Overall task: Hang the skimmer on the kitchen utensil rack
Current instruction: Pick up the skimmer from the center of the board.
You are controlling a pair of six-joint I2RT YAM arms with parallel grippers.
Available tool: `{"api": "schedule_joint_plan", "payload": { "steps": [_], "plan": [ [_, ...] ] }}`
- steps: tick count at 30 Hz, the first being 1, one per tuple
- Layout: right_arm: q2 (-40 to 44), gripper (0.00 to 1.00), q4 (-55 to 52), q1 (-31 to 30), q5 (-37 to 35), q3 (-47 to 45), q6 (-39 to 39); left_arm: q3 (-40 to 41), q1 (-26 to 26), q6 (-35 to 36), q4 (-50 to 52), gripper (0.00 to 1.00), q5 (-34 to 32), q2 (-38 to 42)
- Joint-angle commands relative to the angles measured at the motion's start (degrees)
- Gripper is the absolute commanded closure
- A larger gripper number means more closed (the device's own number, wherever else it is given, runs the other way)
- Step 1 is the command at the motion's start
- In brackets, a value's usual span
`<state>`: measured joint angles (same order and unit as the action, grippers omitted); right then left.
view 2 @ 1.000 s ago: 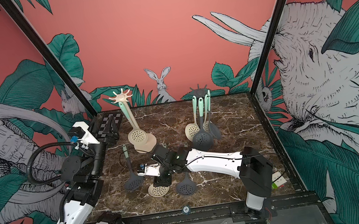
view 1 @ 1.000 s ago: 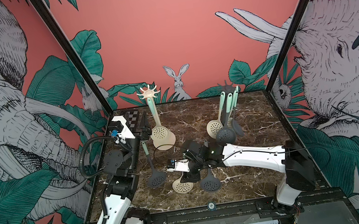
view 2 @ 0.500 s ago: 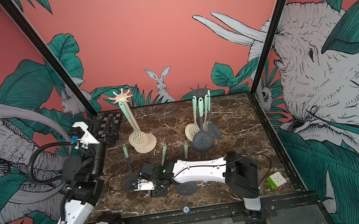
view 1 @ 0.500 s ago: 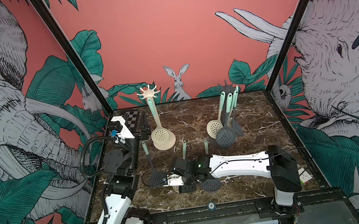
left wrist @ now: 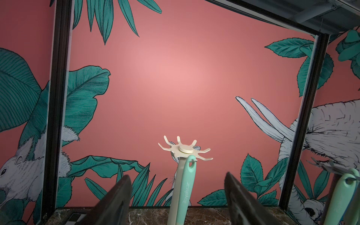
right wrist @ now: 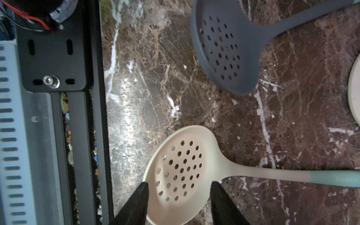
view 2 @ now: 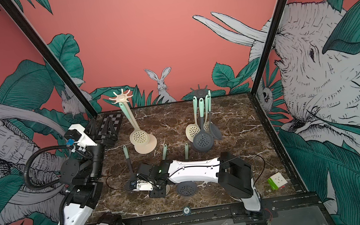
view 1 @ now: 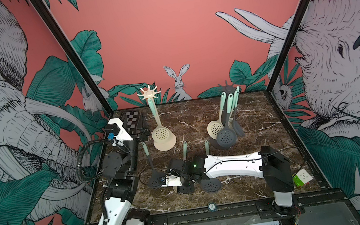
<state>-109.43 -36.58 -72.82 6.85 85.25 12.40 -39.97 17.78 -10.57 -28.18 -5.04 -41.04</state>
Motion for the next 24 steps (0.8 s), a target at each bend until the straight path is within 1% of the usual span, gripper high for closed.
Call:
{"api": "schedule_joint_plan", "payload": {
  "steps": [1, 7, 12, 16, 21, 22, 24],
  "plan": [
    [1.45, 0.49, -0.66, -0.22, 4.21, -0.39, -2.14, 1.28, -0.48, -1.54, -0.53, 0.23, 0.77, 1.00],
    [0.66, 0.49, -0.99, -0.31, 5.85, -0.60, -4.39, 1.55, -0.52, -1.64, 1.19, 0.23, 1.17, 2.86],
    [-1.08, 0.50, -1.08, -0.63, 2.29, -1.04, -5.21, 1.95, -0.52, -1.89, 2.26, 0.23, 1.34, 4.15],
    [-3.25, 0.53, -2.42, -0.77, 1.70, 0.29, -5.15, 2.60, -0.48, -2.04, 2.65, 0.23, 1.32, 5.11],
    [-5.18, 0.53, -3.36, -1.15, 0.49, 1.18, -4.78, 2.43, -0.53, -1.64, 3.31, 0.23, 1.03, 5.70],
    [-5.91, 0.55, -4.06, -1.10, 0.00, 1.71, -4.57, 2.39, -0.57, -1.60, 3.32, 0.23, 0.99, 5.73],
    [-7.06, 0.62, -4.99, -1.18, -1.52, 2.63, -4.40, 2.46, -0.60, -1.56, 3.40, 0.23, 0.89, 5.62]
  ]
}}
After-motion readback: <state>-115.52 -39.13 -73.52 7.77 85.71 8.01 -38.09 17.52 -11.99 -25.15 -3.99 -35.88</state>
